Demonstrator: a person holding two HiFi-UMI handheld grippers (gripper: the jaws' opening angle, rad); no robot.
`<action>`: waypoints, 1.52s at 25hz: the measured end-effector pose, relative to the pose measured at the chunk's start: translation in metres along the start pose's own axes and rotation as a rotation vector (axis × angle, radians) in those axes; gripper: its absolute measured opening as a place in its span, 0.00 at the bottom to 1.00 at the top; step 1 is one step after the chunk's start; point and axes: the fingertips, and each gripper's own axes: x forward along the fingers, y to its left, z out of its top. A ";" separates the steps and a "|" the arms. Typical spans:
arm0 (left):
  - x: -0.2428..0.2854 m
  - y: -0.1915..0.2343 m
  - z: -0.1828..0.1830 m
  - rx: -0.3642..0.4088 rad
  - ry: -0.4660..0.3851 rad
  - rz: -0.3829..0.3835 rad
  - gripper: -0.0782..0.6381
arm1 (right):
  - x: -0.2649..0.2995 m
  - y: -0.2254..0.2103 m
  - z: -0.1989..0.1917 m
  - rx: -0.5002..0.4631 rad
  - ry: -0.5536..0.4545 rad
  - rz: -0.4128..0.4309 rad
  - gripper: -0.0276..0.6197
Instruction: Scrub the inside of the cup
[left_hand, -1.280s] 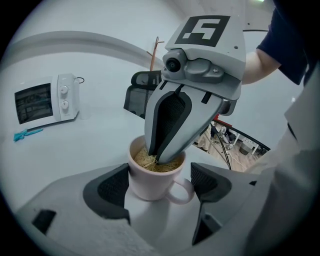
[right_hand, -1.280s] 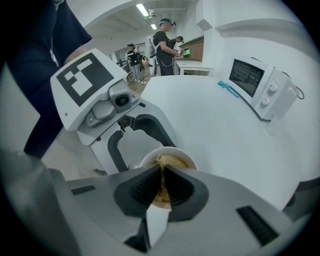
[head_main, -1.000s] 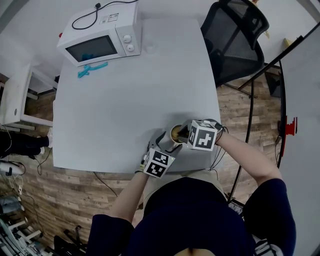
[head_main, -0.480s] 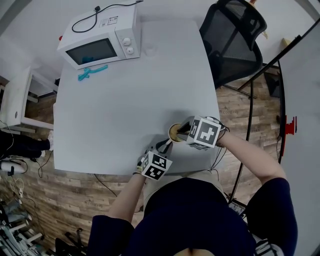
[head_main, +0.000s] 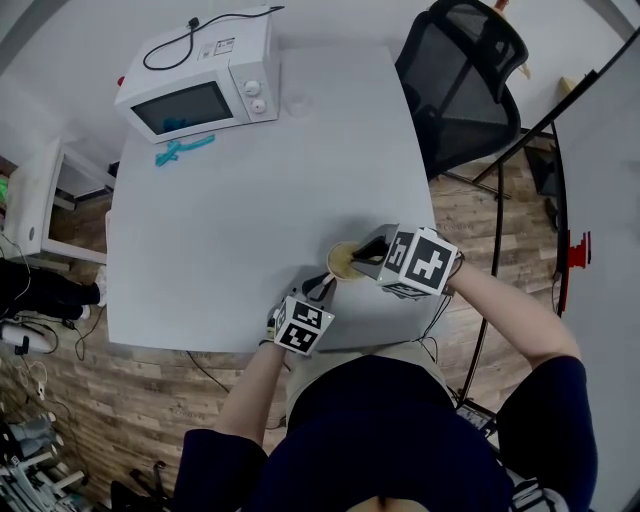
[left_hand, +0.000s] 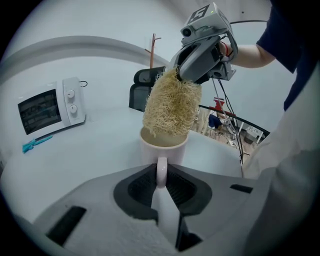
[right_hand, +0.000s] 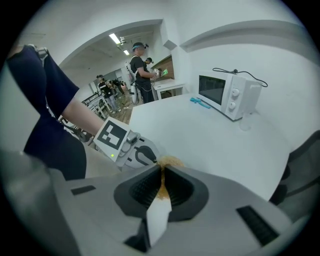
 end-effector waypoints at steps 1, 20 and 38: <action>0.001 0.002 0.001 0.001 -0.001 0.001 0.19 | -0.002 0.000 0.002 -0.004 -0.004 -0.005 0.10; 0.009 0.021 0.002 0.025 0.044 -0.001 0.19 | 0.000 0.050 -0.020 -0.223 0.149 0.060 0.10; 0.009 0.021 0.013 0.053 0.037 0.011 0.19 | 0.050 0.059 -0.031 -0.299 0.262 0.132 0.10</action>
